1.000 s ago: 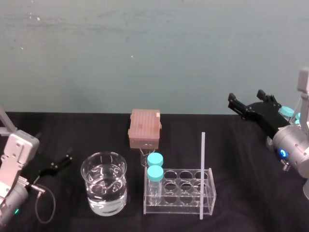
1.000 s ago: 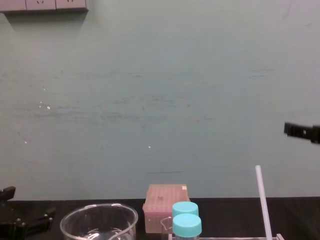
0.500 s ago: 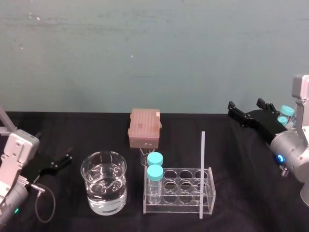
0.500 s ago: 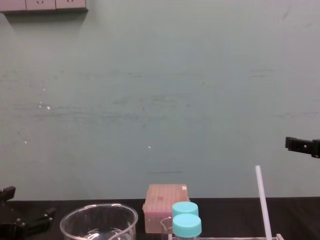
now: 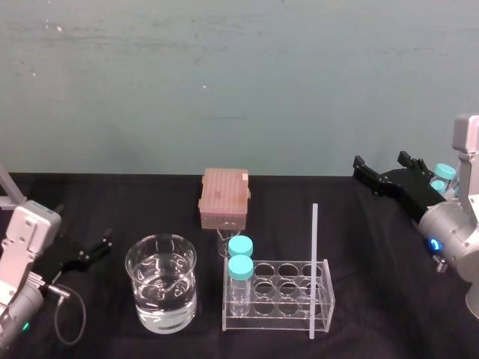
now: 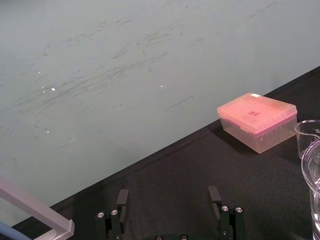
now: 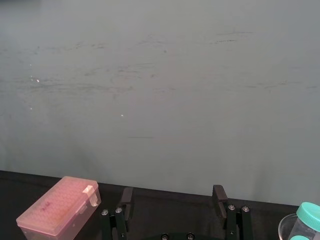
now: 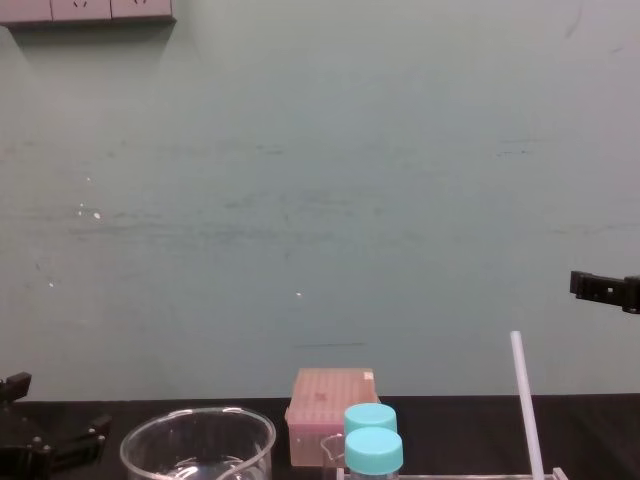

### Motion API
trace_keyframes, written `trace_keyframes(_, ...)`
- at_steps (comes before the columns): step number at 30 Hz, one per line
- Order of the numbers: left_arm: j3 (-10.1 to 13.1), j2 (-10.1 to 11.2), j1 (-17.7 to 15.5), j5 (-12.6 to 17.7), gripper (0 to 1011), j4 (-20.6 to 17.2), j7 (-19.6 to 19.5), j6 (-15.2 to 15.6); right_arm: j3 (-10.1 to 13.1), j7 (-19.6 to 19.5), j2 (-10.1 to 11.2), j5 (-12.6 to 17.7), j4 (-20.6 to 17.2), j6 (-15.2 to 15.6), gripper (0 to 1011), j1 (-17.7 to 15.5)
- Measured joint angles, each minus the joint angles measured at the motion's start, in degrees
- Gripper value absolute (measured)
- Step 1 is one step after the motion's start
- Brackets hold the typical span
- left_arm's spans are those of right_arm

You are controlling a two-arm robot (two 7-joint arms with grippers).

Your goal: Pick up the stirring rod with one hand, then place it down.

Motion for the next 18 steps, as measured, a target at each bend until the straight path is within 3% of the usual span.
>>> trace_keyframes(18, 0.0, 0.0, 0.0, 0.0, 1005, 0.0, 0.0, 0.0, 0.0, 0.0, 0.0, 0.0, 0.0, -0.1, 1002, 0.0)
